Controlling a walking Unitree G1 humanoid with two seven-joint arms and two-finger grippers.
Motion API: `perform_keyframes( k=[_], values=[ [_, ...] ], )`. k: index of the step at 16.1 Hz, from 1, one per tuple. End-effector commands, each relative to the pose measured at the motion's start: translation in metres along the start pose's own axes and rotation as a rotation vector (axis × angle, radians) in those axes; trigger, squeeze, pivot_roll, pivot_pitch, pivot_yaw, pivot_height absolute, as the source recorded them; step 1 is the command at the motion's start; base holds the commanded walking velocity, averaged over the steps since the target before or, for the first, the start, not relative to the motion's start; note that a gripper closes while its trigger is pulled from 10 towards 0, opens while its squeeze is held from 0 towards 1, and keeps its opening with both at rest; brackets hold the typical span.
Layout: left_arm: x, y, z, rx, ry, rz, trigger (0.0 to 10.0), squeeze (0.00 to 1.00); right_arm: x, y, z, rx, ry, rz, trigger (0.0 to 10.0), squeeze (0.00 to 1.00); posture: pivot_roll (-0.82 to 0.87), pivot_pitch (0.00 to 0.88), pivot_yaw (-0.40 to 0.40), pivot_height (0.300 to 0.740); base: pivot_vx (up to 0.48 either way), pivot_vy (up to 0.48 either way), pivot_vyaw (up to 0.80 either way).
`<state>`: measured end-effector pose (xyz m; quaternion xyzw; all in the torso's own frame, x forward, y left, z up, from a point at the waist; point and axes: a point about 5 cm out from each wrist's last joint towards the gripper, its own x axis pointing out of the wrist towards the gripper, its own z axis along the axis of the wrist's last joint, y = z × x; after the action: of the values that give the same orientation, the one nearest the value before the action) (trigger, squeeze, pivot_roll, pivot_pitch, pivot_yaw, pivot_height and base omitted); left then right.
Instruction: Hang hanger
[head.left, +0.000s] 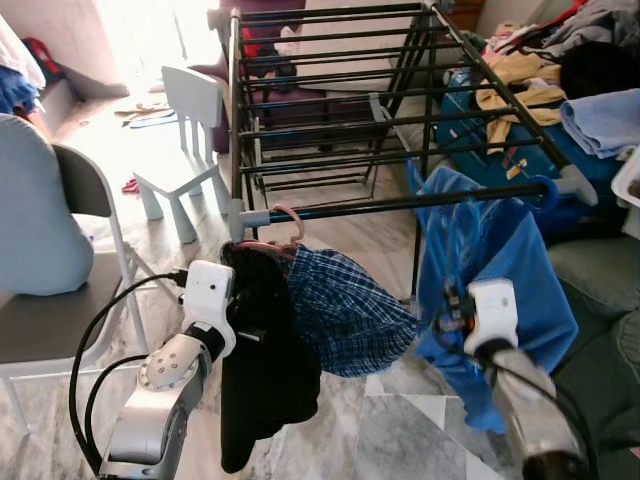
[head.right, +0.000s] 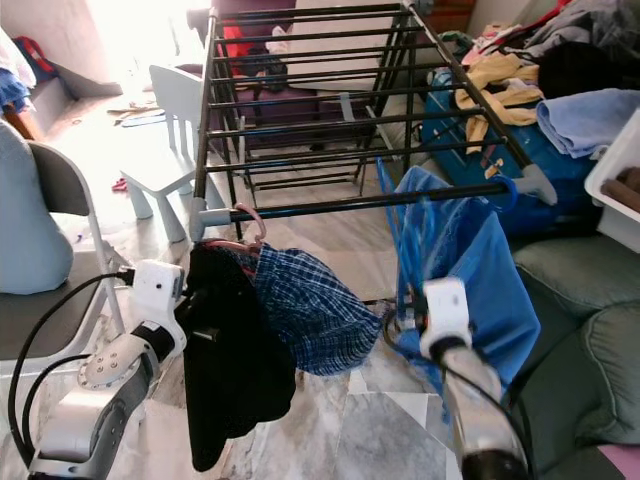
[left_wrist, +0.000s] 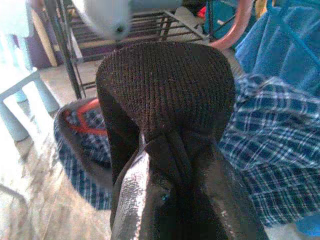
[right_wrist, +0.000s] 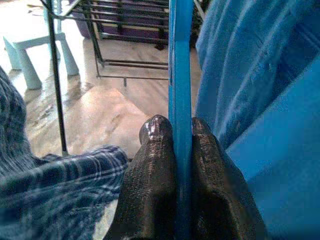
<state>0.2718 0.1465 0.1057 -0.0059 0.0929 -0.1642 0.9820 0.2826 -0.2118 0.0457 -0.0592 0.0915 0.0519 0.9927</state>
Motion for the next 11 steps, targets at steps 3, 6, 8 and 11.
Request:
perform_keyframes(
  k=[3, 6, 8, 11],
  values=[
    [0.004, -0.001, 0.009, 0.007, -0.047, -0.002, 10.0, 0.0, -0.009, 0.003, -0.009, 0.04, 0.097, 0.03, 10.0, 0.0, -0.05, 0.0, 0.035, 0.74, 0.0, 0.0, 0.0],
    [0.007, -0.003, 0.01, 0.009, -0.052, -0.005, 10.0, 0.0, -0.011, 0.005, -0.005, 0.043, 0.113, 0.046, 10.0, 0.0, -0.05, 0.0, 0.033, 0.74, 0.0, 0.0, 0.0],
    [0.007, -0.002, 0.01, 0.007, -0.055, -0.001, 10.0, 0.0, -0.014, 0.008, -0.004, 0.052, 0.122, 0.066, 10.0, 0.0, -0.06, 0.0, 0.026, 0.74, -0.135, 0.0, 0.0],
    [0.006, -0.002, 0.009, 0.002, -0.056, 0.01, 10.0, 0.0, -0.015, 0.01, -0.003, 0.057, 0.134, 0.076, 10.0, 0.0, -0.06, 0.0, 0.022, 0.74, -0.298, 0.0, 0.0]
  ],
)
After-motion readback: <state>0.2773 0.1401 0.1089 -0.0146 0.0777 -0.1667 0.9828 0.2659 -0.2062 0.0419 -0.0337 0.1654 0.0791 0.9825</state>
